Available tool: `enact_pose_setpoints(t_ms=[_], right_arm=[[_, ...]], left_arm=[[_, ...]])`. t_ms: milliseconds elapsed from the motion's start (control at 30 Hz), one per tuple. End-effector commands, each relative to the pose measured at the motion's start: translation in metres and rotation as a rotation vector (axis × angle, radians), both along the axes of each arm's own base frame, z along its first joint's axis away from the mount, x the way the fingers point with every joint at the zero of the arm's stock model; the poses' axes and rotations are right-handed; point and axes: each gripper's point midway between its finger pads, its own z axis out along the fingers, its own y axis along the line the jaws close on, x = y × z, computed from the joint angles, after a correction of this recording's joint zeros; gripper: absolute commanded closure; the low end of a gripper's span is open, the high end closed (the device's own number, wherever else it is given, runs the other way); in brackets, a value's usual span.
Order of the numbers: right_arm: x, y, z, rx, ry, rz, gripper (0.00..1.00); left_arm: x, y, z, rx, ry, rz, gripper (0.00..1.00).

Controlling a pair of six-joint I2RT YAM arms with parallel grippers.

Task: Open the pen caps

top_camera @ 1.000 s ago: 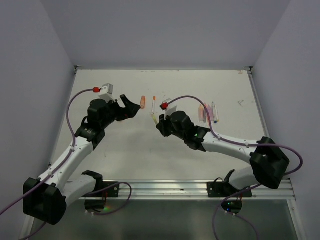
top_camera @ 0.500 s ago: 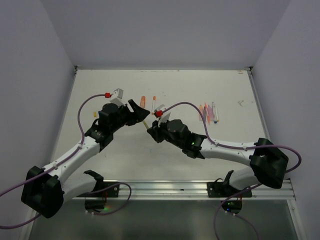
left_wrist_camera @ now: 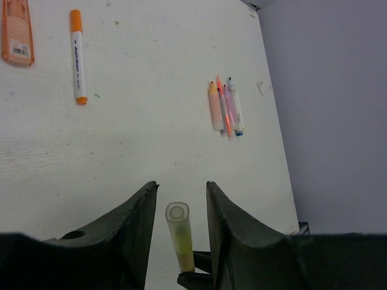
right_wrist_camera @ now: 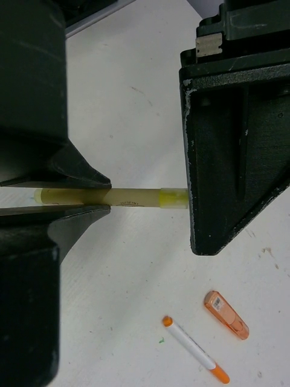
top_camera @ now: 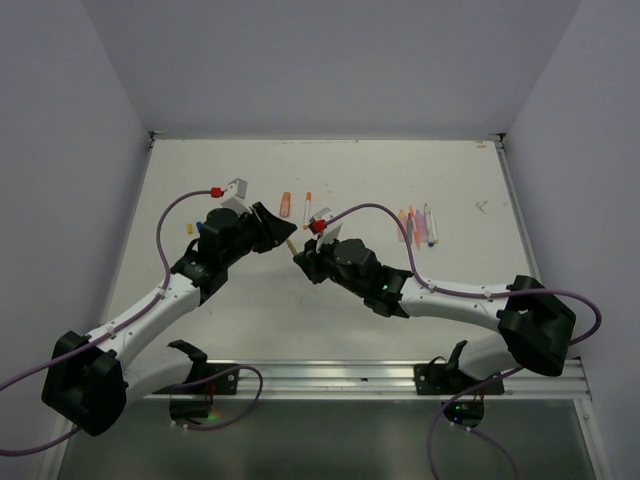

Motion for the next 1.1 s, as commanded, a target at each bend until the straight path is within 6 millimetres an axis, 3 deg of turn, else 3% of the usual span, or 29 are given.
enact_pose_setpoints(t_ms=[0,133,267,333,367,400,500,600,933,1067], right_arm=[[0.007,0.005,0.013,0.041,-0.041,-0.025,1.0],[0.007,0.005,0.016,0.049,-0.041,-0.023,1.0],[0.005,0.007,0.016,0.052,-0.037,-0.013,0.96],[0.002,0.008,0.016,0.058,-0.027,0.001,0.85],[0.001,0.008,0.016,0.057,-0.021,0.008,0.68],[-0.002,0.011,0.014,0.056,-0.011,0.026,0.62],[-0.005,0.014,0.014,0.058,0.01,0.042,0.49],[-0.005,0.016,0.011,0.057,0.021,0.044,0.45],[0.005,0.024,0.018,0.054,0.003,0.025,0.53],[0.005,0.025,0.019,0.052,0.003,0.024,0.68]], left_arm=[[0.005,-0.004,0.009,-0.022,-0.042,0.002,0.59],[0.004,-0.005,0.01,-0.02,-0.044,-0.007,0.66],[0.005,-0.005,0.011,-0.012,-0.053,-0.009,0.89],[0.004,-0.005,0.013,-0.009,-0.065,-0.013,0.96],[0.004,-0.005,0.016,-0.003,-0.084,-0.019,1.0],[0.003,-0.005,0.019,-0.003,-0.095,-0.028,1.0],[0.001,-0.007,0.026,0.006,-0.143,-0.056,1.0],[-0.004,-0.009,0.034,0.006,-0.189,-0.094,1.0],[-0.013,-0.015,0.044,-0.009,-0.25,-0.154,1.0],[-0.013,-0.015,0.044,-0.007,-0.254,-0.158,1.0]])
